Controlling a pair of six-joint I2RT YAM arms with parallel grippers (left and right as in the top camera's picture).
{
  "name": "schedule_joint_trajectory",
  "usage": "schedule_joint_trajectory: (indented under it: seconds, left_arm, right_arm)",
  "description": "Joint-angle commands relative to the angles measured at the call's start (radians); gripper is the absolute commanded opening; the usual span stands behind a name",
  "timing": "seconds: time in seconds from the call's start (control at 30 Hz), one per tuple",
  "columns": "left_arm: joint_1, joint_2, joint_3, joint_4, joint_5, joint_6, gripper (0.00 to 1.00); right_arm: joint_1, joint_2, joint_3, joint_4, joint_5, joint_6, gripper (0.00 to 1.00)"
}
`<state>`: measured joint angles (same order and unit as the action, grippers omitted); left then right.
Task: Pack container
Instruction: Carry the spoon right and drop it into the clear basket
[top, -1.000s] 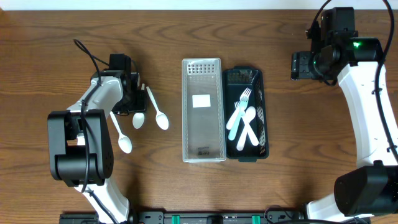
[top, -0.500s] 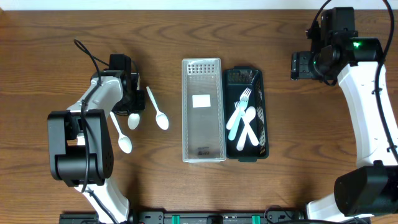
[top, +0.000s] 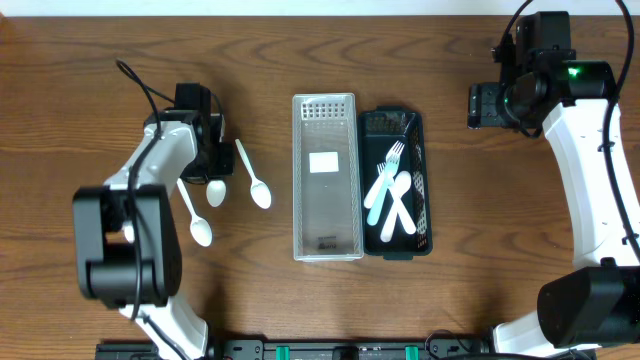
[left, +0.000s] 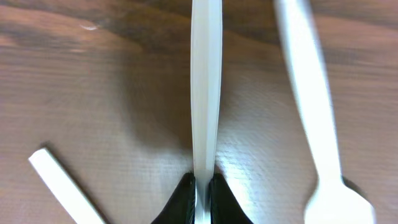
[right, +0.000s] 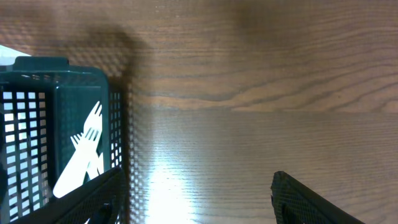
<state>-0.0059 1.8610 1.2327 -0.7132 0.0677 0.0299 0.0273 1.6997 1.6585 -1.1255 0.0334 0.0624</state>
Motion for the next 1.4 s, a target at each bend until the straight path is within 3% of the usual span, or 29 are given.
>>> schedule_joint_trajectory:
  seconds: [0.0, 0.13, 0.3, 0.4, 0.63, 0.87, 0.9, 0.97, 1.03, 1.1, 1.27, 1.37]
  left_arm:
    - [-0.051, -0.146, 0.076, -0.057, 0.000, -0.021, 0.06]
    - [-0.158, -0.283, 0.134, -0.125, 0.000, -0.116, 0.06]
    - [-0.344, -0.391, 0.146, -0.099, 0.000, -0.408, 0.06]
    - [-0.440, -0.376, 0.146, -0.072, 0.000, -0.513, 0.06]
    - [-0.574, -0.207, 0.143, -0.060, 0.000, -0.533, 0.06]
    - [-0.591, -0.061, 0.143, -0.067, 0.000, -0.533, 0.06]
    - [-0.590, -0.060, 0.143, -0.066, 0.000, -0.533, 0.13]
    - [-0.590, -0.063, 0.144, -0.062, 0.000, -0.533, 0.35]
    - [-0.590, -0.069, 0.144, -0.056, 0.000, -0.527, 0.37]
    - [-0.590, -0.082, 0.146, -0.056, 0.000, -0.507, 0.47]
    - [-0.589, -0.168, 0.177, -0.065, -0.007, -0.419, 0.53]
    - [-0.574, -0.264, 0.182, -0.073, -0.114, -0.416, 0.59]
  right_arm:
    - [-0.002, 0.008, -0.004, 0.000, -0.004, -0.015, 0.78]
    - [-0.002, 0.008, -0.004, 0.000, -0.004, -0.015, 0.78]
    - [-0.002, 0.008, -0.004, 0.000, -0.005, -0.015, 0.78]
    - [-0.002, 0.008, -0.004, 0.001, -0.005, -0.015, 0.77]
    - [-0.002, 0.008, -0.004, 0.000, -0.005, -0.015, 0.78]
    - [-0.001, 0.008, -0.004, -0.001, -0.005, -0.015, 0.78]
    - [-0.001, 0.008, -0.004, -0.001, -0.005, -0.015, 0.78]
    - [-0.001, 0.008, -0.004, -0.001, -0.005, -0.015, 0.78]
    - [-0.001, 0.008, -0.004, 0.000, -0.005, -0.015, 0.78]
    - [-0.001, 0.008, -0.004, -0.001, -0.005, -0.015, 0.78]
    - [-0.001, 0.008, -0.004, -0.002, -0.005, -0.016, 0.78]
    - [-0.002, 0.008, -0.004, -0.005, -0.004, -0.016, 0.78]
